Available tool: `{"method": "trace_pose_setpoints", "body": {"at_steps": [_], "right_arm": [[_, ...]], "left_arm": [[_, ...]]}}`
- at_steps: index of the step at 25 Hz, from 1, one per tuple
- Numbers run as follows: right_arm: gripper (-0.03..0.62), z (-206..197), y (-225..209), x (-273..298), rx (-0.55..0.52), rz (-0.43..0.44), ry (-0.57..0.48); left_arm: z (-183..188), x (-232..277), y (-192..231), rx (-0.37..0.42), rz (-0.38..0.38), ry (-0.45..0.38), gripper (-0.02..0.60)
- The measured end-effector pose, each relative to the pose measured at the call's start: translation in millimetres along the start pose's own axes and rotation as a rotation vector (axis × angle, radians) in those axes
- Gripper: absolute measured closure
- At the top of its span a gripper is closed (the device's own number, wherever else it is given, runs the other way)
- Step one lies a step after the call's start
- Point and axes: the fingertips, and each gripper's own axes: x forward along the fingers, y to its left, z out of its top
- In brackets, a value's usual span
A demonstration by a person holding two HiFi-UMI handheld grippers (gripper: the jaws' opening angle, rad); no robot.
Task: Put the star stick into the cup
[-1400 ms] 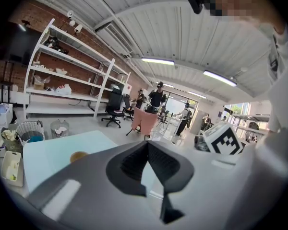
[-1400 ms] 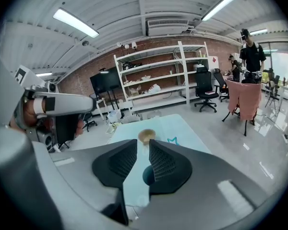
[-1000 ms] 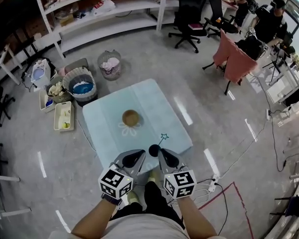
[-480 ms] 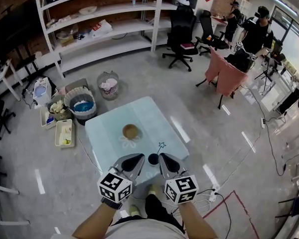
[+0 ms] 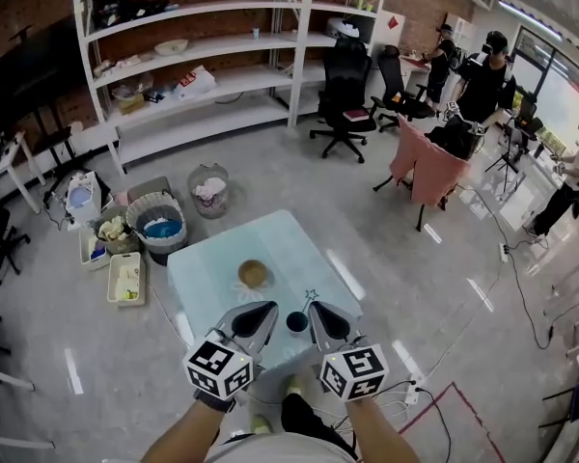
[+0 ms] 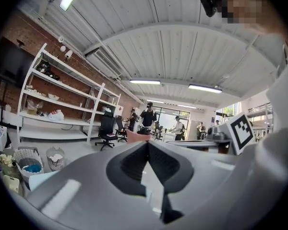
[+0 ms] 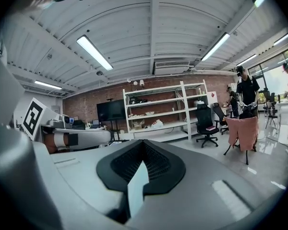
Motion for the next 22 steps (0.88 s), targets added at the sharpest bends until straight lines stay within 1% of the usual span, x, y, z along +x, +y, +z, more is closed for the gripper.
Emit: {"method": "trace_pose_setpoints", "body": {"at_steps": [6, 15, 22], "right_arm": [[0.580, 21, 10, -5, -0.015, 0.009, -0.047], [0.580, 34, 19, -9, -0.038, 0.007, -0.065], [0.580, 32, 20, -10, -0.045, 0.007, -0.063]], "left_arm": [[19, -8, -4, 0.019, -0.002, -0.037, 0.575], [31, -16, -7, 0.041, -0.003, -0.060, 0.575], [30, -16, -8, 0.047, -0.001, -0.063, 0.575]]}}
